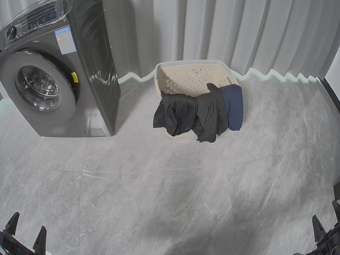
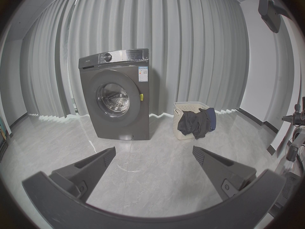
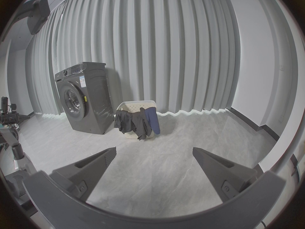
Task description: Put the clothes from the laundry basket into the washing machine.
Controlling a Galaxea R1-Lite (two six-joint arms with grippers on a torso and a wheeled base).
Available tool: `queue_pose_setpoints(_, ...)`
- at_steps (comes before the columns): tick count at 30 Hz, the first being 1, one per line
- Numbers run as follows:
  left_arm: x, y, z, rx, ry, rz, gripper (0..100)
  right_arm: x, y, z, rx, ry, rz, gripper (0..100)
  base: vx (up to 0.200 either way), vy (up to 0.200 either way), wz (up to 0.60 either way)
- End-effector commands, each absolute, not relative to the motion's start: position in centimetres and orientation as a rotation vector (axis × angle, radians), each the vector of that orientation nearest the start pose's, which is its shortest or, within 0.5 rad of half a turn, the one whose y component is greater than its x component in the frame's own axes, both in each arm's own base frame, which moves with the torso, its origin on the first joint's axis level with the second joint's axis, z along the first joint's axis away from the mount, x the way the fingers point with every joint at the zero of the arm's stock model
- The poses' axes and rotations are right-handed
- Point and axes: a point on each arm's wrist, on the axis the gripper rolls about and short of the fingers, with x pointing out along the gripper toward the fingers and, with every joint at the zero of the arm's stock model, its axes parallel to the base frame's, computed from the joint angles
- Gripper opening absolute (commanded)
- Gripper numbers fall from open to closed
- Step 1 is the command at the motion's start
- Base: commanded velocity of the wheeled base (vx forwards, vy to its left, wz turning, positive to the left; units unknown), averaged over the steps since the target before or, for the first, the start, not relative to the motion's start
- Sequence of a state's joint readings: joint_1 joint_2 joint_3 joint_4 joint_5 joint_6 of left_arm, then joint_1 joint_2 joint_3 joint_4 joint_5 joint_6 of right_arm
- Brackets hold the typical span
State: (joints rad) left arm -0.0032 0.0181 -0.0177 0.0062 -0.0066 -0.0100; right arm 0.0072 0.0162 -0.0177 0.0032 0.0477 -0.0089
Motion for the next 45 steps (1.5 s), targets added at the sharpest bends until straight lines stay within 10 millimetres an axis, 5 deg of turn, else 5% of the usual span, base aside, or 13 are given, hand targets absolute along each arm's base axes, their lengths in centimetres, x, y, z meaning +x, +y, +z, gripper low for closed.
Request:
queue_pose_setpoints(1,-2.29,-0.01,7.53,-0.012,0.005,-0.009,100,-2.31,0.09,7.6,-0.009,0.0,0.055,100,0.2,0.0,0.0)
queue_pose_setpoints(15,-2.29,-0.01,7.53,-0.012,0.005,-0.009,100,-2.31,0.09,7.6,-0.009,0.0,0.055,100,0.2,0.0,0.0)
queue_pose_setpoints(27,-2.29,0.0,7.53,-0.014,0.005,-0.008,100,-2.31,0.09,7.6,-0.009,0.0,0.055,100,0.0,0.0,0.0)
queue_pose_setpoints(45,-2.29,-0.01,7.53,-0.012,0.005,-0.009,100,-2.31,0.09,7.6,-0.009,0.0,0.055,100,0.0,-0.167,0.0)
